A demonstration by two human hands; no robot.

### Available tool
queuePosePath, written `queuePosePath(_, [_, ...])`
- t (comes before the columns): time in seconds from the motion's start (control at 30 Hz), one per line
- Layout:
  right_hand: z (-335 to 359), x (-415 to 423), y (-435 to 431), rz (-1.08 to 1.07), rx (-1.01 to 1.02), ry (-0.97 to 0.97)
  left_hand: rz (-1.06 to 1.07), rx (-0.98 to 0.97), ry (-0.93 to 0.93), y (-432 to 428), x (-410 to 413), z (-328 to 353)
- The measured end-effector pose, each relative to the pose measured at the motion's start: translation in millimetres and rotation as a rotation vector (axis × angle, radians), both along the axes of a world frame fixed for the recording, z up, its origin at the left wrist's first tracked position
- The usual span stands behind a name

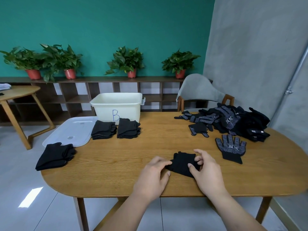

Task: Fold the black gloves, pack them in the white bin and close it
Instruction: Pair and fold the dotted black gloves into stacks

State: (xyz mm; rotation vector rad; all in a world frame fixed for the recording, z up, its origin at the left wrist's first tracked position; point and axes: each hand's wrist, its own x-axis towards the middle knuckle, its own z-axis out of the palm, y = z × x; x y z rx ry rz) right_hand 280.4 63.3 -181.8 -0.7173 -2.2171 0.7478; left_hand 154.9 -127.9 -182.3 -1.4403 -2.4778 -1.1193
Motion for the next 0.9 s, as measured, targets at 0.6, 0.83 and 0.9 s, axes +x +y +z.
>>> queuePosePath(0.6, [2.5,-12.0,-7.9,0.16,0.306,-0.617,-0.118,-0.276,0.257,2.8,8.6,3.4])
queuePosePath(0.83, [-11.3,-4.7,0.4,0.077,0.253,-0.188,-0.165,-0.217,0.482,0.4,16.4,2.2])
queuePosePath(0.9, [-10.7,-6.6,-0.8,0.034,0.26,-0.207,-0.143,-0.214,0.508,2.1,16.1,1.8])
